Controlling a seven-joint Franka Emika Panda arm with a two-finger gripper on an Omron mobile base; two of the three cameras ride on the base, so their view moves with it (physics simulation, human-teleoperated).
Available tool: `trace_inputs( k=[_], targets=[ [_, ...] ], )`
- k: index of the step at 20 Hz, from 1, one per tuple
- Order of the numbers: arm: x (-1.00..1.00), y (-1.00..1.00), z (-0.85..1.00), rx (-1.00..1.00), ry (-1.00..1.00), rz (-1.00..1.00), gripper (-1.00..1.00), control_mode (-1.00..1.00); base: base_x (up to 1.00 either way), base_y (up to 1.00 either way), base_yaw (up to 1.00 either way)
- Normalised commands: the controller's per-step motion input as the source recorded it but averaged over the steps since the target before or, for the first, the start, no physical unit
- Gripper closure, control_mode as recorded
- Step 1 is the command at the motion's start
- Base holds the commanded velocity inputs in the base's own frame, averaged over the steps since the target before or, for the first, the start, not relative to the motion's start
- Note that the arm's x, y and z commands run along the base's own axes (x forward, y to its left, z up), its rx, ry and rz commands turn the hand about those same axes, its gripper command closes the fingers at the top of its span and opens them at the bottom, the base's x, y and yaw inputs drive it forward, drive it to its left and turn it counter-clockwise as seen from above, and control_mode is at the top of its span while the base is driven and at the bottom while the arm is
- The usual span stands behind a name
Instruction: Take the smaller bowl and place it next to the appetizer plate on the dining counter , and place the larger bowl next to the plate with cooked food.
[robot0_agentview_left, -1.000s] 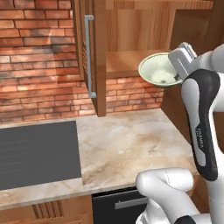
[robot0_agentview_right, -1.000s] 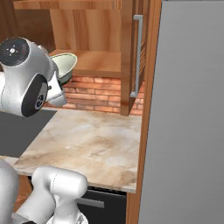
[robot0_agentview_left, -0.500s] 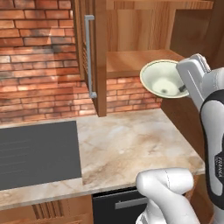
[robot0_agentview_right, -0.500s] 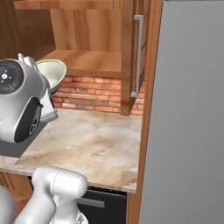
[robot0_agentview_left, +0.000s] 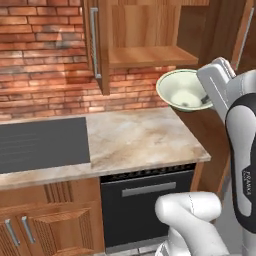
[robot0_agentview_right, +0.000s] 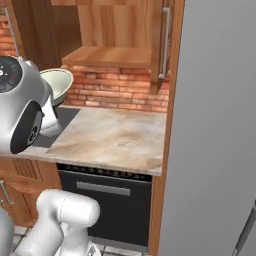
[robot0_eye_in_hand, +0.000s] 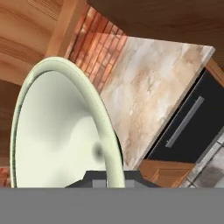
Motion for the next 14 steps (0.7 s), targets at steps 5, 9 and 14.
trace_inputs(
  k=[5, 9, 14],
  targets=[
    [0.0, 0.0, 0.0, 0.0, 0.0, 0.0, 1.0, 1.0, -0.83, -0.13, 0.2],
    [0.0, 0.0, 0.0, 0.0, 0.0, 0.0, 1.0, 1.0, -0.74, -0.09, 0.16],
    [0.0, 0.0, 0.0, 0.0, 0.0, 0.0, 1.0, 1.0, -0.58, -0.61, 0.1]
  ],
)
